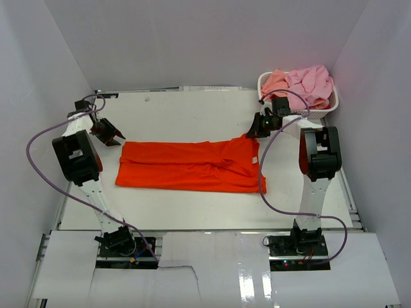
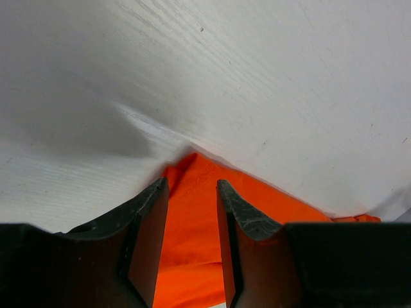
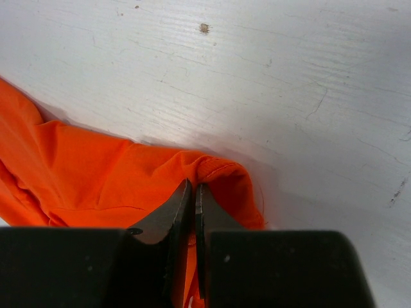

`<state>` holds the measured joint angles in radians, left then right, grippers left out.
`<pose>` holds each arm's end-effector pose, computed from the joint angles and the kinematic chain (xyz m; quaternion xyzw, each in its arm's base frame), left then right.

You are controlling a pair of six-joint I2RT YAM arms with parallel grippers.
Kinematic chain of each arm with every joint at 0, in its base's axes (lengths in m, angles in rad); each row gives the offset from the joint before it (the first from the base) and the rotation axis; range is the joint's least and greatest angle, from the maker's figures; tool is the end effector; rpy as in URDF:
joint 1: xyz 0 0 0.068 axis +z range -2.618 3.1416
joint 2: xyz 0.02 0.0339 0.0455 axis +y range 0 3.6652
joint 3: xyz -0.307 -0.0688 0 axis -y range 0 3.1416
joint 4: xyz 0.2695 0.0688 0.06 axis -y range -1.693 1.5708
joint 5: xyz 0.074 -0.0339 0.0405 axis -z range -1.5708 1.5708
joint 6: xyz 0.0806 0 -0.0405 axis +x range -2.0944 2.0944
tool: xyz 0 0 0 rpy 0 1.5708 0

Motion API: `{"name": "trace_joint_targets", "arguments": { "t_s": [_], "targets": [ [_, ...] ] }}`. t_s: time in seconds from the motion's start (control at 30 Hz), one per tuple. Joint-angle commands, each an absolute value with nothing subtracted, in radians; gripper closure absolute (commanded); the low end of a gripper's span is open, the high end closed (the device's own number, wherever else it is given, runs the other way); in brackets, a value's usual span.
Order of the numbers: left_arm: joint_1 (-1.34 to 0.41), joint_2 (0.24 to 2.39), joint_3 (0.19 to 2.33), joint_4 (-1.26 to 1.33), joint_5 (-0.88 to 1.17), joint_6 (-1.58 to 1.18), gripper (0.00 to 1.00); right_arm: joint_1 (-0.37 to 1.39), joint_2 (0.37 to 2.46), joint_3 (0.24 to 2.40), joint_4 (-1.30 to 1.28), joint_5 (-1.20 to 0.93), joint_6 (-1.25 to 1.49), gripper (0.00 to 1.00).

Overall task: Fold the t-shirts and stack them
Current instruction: Fold the other side of the tshirt into a rectangle

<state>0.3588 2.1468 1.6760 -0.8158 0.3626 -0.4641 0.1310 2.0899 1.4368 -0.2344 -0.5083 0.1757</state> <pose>0.4749 0.1476 0.1588 -0.3660 0.9026 -0.1856 0.1297 0.5044 0.1060 0.1520 -0.0638 0.9136 0.2836 0.2843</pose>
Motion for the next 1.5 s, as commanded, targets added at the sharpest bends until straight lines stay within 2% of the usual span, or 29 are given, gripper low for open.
{"name": "trace_joint_targets", "arguments": {
  "t_s": [0.0,0.23,1.1,1.17,1.33,1.43,1.47],
  "targets": [
    [0.360,2.056,1.678,-0.816,0.368,-0.456,0.53,0.132,2.089,1.462,-0.222,-0.531,0.166,0.92],
    [0.336,2.079,1.652,-0.816,0.416,-0.445,0.54,0.133,2.095,1.470,-0.227,-0.529,0.166,0.92],
    [0.301,2.189,1.698,-0.836,0.334,-0.436,0.56,0.133,2.086,1.465,-0.227,-0.528,0.163,0.92],
    [0.299,2.194,1.698,-0.838,0.334,-0.434,0.58,0.135,2.086,1.463,-0.227,-0.528,0.163,0.92],
    [0.299,2.204,1.701,-0.838,0.328,-0.431,0.73,0.135,2.086,1.463,-0.225,-0.529,0.163,0.92],
    [0.301,2.210,1.701,-0.838,0.324,-0.433,0.76,0.135,2.085,1.465,-0.225,-0.529,0.163,0.92],
    [0.299,2.212,1.701,-0.838,0.322,-0.434,0.81,0.135,2.085,1.465,-0.227,-0.529,0.163,0.92]
  ]
}}
